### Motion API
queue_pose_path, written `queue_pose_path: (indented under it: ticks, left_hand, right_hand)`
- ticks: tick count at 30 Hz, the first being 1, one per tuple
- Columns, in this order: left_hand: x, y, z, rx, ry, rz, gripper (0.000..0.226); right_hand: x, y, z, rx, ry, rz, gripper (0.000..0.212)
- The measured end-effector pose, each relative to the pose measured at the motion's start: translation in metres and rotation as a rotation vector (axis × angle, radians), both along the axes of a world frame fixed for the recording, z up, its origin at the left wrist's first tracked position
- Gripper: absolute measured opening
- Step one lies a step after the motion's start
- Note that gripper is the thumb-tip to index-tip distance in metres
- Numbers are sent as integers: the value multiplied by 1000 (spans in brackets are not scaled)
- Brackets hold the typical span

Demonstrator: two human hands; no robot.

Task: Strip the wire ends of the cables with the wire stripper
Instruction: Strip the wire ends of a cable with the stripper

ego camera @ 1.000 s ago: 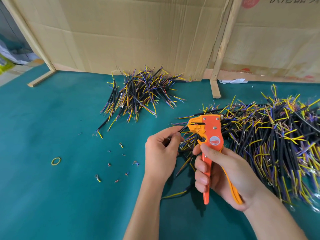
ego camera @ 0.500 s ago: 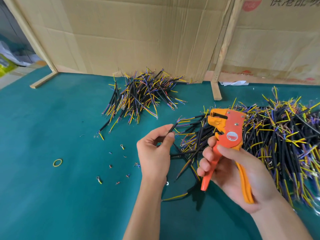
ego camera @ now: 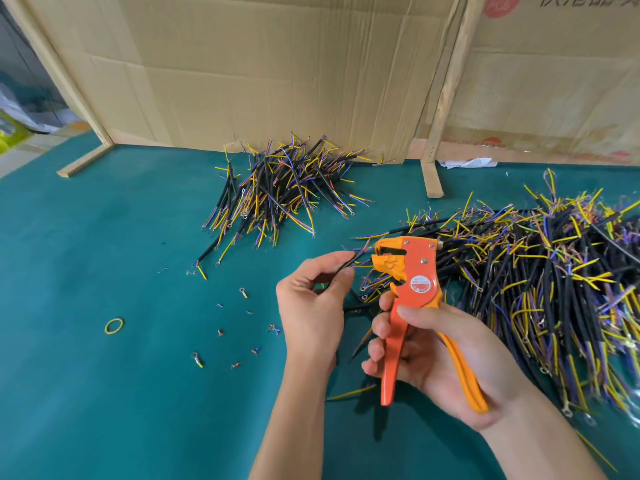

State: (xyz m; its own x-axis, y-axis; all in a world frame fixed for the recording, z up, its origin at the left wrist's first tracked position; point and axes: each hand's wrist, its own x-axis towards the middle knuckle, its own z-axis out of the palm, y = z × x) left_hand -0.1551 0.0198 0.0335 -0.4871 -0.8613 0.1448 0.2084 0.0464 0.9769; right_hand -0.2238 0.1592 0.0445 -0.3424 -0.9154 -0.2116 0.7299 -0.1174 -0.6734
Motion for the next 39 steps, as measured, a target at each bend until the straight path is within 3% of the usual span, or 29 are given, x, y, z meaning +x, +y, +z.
queue_pose_path:
  ticks: [12,16,21,31,36,39]
  left_hand:
    - [1,2,0,-126,-90,2,29]
    - [1,2,-1,-159,-106,5,30]
    - [-1,2,-2,-149,-101,8,29]
    - [-3,3,-6,-91,-131,-29,26]
    - [-8,11,4,-150,-136,-52,27]
    - [-16,19,11,72,-92,-235,34]
  right_hand:
    - [3,5,11,63,75,-50,42]
    - [3,5,13,82,96,-47,53]
    - [3,5,12,104,96,-45,29]
    - [13,-7,8,143,83,-227,28]
    - [5,-7,-7,-46,34,-242,28]
    - [-10,-8,-16,-110,20,-300,34]
